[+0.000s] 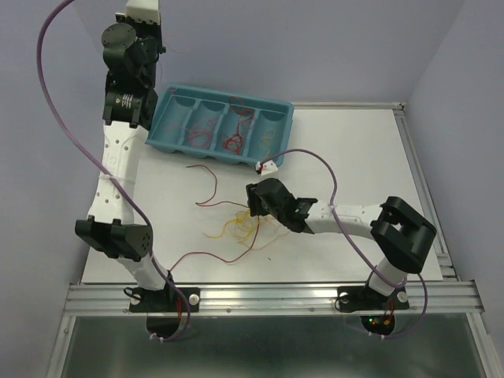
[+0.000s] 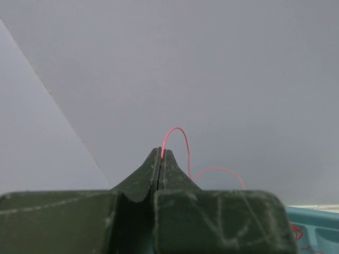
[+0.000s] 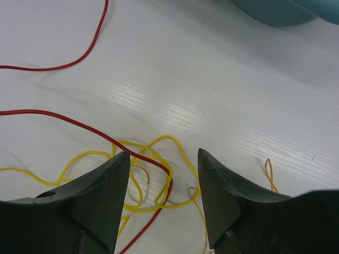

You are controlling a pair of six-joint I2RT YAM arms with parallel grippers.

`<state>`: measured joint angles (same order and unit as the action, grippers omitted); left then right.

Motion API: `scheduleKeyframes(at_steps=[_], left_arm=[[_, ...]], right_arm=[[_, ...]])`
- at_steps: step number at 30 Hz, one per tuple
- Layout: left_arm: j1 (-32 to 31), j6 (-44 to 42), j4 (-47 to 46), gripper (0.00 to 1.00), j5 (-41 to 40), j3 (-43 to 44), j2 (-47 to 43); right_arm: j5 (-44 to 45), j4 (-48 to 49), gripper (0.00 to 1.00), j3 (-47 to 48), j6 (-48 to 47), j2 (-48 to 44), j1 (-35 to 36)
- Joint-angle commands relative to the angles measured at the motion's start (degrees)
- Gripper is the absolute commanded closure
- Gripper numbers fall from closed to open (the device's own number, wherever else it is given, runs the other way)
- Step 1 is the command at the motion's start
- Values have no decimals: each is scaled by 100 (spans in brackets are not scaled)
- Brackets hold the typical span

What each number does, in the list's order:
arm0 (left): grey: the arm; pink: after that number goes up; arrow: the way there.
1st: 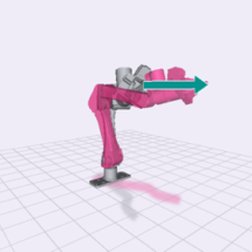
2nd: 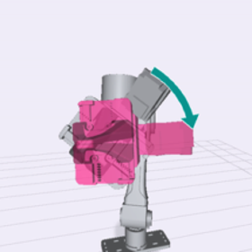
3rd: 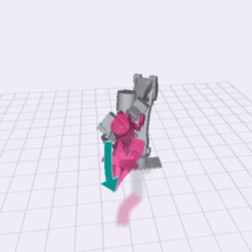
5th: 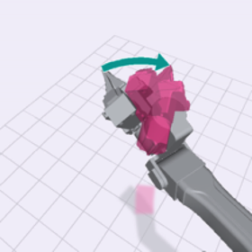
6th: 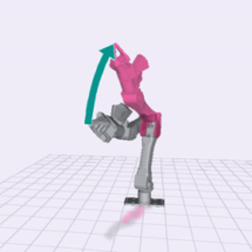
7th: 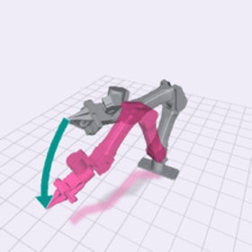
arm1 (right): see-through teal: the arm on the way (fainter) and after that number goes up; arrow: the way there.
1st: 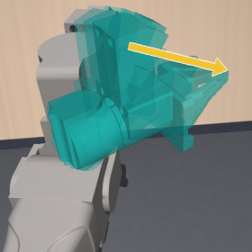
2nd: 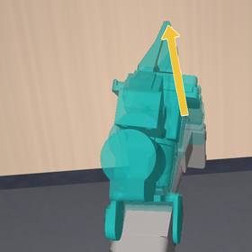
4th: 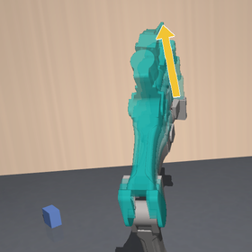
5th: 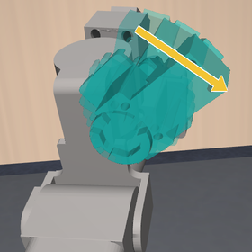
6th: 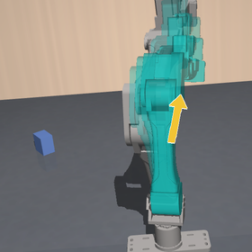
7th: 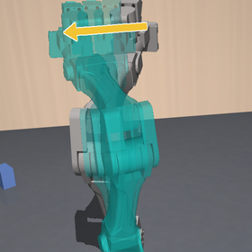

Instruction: Untangle the cables

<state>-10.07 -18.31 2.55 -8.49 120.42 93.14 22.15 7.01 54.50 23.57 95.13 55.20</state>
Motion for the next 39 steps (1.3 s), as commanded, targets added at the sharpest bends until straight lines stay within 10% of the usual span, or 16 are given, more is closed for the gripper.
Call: scheduleKeyframes(at_steps=[1,21,39], left_arm=[[154,449,-912,100,-197,0,37],[180,1584,-1854,100,260,-1090,1382],[207,1549,-2092,100,594,-862,635]], right_arm=[[237,170,41,-141,86,-258,0],[483,328,41,-484,253,-838,0],[492,345,41,-493,244,-830,0]])
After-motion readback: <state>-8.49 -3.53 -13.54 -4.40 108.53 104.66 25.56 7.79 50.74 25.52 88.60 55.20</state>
